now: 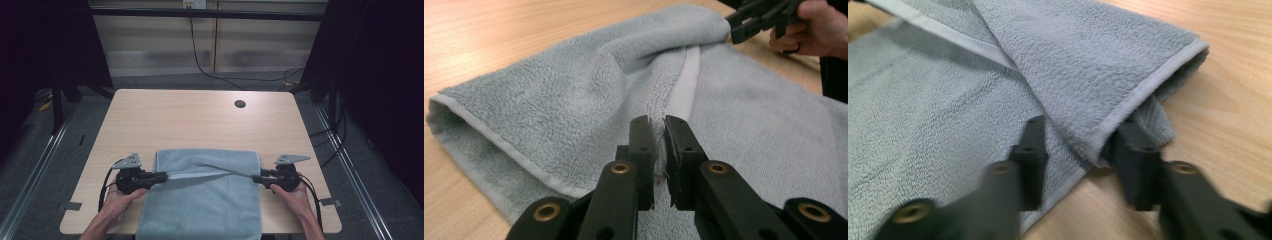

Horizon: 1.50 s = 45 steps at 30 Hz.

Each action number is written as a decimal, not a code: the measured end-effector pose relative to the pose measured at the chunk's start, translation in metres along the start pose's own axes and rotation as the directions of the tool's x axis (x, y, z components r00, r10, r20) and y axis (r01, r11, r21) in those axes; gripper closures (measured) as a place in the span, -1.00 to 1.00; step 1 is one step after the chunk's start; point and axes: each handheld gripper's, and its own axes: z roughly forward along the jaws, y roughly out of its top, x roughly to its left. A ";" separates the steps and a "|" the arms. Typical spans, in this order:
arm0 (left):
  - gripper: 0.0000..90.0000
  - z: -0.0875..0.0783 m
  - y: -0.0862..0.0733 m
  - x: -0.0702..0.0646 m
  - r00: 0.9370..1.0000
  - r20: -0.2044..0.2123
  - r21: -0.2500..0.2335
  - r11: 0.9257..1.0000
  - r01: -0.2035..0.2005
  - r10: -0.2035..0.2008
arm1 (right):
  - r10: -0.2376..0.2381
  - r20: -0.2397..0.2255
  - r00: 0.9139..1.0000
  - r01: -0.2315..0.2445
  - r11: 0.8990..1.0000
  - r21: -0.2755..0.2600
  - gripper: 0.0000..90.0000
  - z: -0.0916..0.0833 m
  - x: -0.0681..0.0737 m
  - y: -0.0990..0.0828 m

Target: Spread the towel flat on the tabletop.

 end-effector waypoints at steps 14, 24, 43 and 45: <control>0.85 -0.036 0.064 0.028 0.995 -0.093 -0.169 0.986 0.006 -0.022 | -0.016 -0.046 0.999 0.005 0.974 -0.226 0.95 -0.032 0.001 0.081; 0.50 -0.022 0.088 0.090 0.924 -0.303 -0.243 0.956 0.163 -0.235 | 0.147 0.081 0.986 -0.125 0.966 -0.228 0.43 0.008 -0.040 0.117; 0.51 0.028 0.003 0.049 0.980 -0.191 0.108 0.992 0.069 -0.048 | 0.052 -0.001 0.999 -0.052 0.998 0.039 0.54 0.052 0.004 0.033; 0.55 0.026 0.002 0.043 0.981 -0.192 0.130 0.991 0.045 -0.019 | 0.055 -0.008 0.998 -0.055 0.998 0.031 0.54 0.049 0.007 0.029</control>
